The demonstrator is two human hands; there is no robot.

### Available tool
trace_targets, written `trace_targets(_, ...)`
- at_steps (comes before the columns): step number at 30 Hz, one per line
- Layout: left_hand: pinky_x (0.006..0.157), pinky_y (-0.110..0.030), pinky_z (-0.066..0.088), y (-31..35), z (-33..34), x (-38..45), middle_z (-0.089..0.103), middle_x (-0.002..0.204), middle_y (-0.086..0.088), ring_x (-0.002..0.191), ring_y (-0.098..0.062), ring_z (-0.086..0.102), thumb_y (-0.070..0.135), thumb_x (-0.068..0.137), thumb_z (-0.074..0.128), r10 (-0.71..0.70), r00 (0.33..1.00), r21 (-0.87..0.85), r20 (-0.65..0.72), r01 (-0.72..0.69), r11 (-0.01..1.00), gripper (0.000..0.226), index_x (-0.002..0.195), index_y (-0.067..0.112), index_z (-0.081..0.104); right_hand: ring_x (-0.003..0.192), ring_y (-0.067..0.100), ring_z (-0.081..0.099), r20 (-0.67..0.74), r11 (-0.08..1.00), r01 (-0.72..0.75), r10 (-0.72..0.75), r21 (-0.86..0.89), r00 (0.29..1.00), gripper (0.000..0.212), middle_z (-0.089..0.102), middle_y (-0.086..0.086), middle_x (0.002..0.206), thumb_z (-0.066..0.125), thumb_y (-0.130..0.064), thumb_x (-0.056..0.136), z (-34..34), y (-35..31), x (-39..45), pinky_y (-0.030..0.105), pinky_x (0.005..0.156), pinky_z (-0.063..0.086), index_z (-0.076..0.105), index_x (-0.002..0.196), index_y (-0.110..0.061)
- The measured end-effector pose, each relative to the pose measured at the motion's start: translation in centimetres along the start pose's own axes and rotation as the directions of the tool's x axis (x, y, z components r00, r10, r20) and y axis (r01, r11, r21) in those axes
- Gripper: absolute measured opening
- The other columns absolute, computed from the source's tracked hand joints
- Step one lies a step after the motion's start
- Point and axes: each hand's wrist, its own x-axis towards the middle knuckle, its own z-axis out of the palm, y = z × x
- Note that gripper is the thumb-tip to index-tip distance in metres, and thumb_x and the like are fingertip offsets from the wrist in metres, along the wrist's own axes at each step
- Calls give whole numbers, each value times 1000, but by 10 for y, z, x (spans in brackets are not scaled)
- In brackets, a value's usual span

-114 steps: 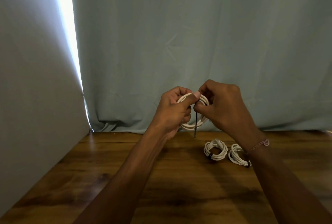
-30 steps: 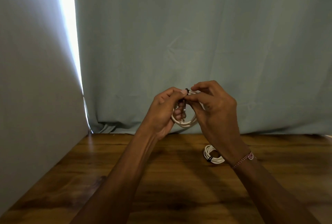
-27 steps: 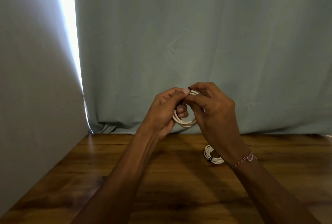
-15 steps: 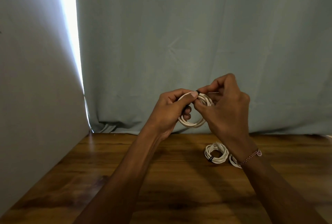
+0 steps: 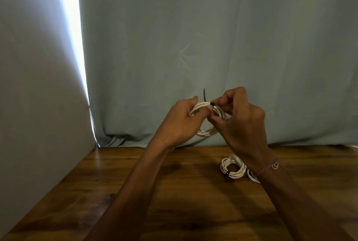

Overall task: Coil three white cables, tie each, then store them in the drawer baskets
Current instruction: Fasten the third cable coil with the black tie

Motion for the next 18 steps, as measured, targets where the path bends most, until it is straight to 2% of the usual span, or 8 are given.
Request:
trace_targets(2, 84, -46, 56, 1, 1, -1, 65, 88, 10, 86, -23, 70, 40, 96, 65, 3, 1000, -9, 0, -3, 1000, 31, 105, 12, 72, 68, 21, 72, -17, 1000, -7, 7, 6, 1000, 36, 72, 13, 84, 86, -8, 79, -1, 2, 0, 34, 54, 61, 56, 98, 0)
trace_targets(5, 78, -39, 61, 0, 2, -1, 73, 89, 4, 79, -13, 70, 39, 89, 74, -9, 998, -107, -58, 3, 994, 24, 105, 20, 72, 69, 22, 73, -33, 1000, -9, 9, 3, 999, 35, 72, 13, 84, 83, -12, 83, -2, 4, 0, 37, 53, 60, 54, 99, -3)
trace_targets(14, 71, -21, 53, -5, 4, 0, 74, 92, -3, 80, -6, 67, 13, 91, 73, 81, 992, -353, -98, -110, 929, 16, 107, 8, 74, 76, 20, 74, -84, 999, -29, 31, 23, 996, 35, 71, 10, 83, 81, -25, 86, -7, -2, 3, 37, 61, 63, 58, 95, 0)
trace_targets(16, 67, -16, 49, -5, 5, 1, 73, 90, -2, 78, -2, 65, 10, 92, 71, 91, 990, -375, -105, -124, 919, 16, 107, 5, 72, 77, 18, 74, -59, 997, -62, 65, 56, 996, 34, 72, 8, 85, 82, -26, 85, -7, -5, 5, 34, 67, 63, 59, 95, -2)
trace_targets(18, 66, -17, 48, -7, 4, 2, 72, 89, -3, 76, -2, 64, 10, 93, 70, 77, 992, -393, -103, -112, 913, 16, 108, 5, 72, 81, 12, 73, 21, 988, -100, 99, 113, 995, 32, 73, 3, 89, 83, -26, 84, -11, -4, 10, 30, 73, 63, 62, 98, -5)
